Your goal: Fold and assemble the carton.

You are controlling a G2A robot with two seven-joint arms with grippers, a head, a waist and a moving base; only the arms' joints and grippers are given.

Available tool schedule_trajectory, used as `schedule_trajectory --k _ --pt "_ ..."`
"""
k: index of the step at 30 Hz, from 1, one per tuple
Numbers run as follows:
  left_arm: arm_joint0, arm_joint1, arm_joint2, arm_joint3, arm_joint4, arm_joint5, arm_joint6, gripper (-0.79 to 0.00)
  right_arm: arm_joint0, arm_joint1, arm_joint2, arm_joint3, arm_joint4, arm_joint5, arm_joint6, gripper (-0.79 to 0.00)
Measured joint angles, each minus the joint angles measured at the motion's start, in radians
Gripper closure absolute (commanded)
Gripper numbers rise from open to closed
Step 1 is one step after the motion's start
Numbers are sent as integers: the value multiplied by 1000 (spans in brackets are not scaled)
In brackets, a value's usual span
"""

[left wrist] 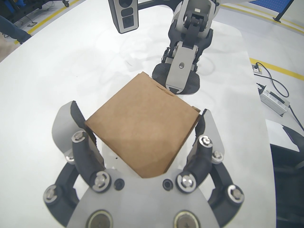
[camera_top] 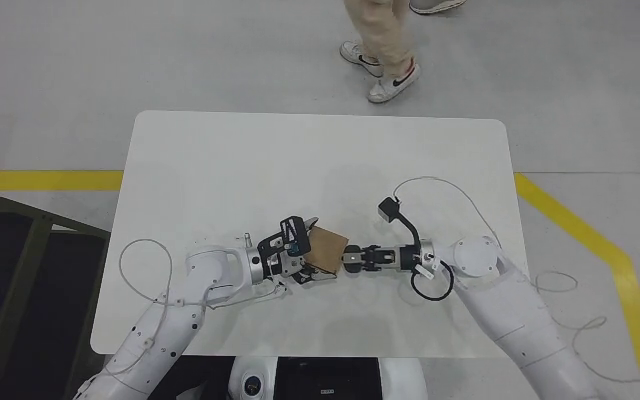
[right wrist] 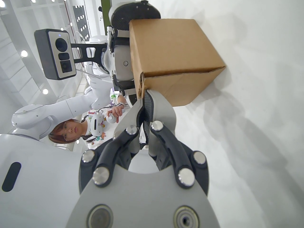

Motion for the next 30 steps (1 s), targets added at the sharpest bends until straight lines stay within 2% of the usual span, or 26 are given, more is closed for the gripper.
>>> schedule_trajectory --k 14,17,23,28,30 --pt "11 4 -29 2 -43 1 -20 -785 15 -2 6 15 18 -16 11 0" --pt "27 11 -63 -16 -77 -8 -45 -785 2 4 24 7 21 -19 19 0" --pt "70 28 -152 -113 -193 -46 -100 -785 -28 13 65 -12 45 -65 8 0" --pt "80 37 -230 -158 -251 -10 -126 -785 -27 15 96 -1 54 -155 -23 0" --pt "77 39 -255 -157 -242 26 -132 -785 -16 15 107 26 38 -207 -52 -43"
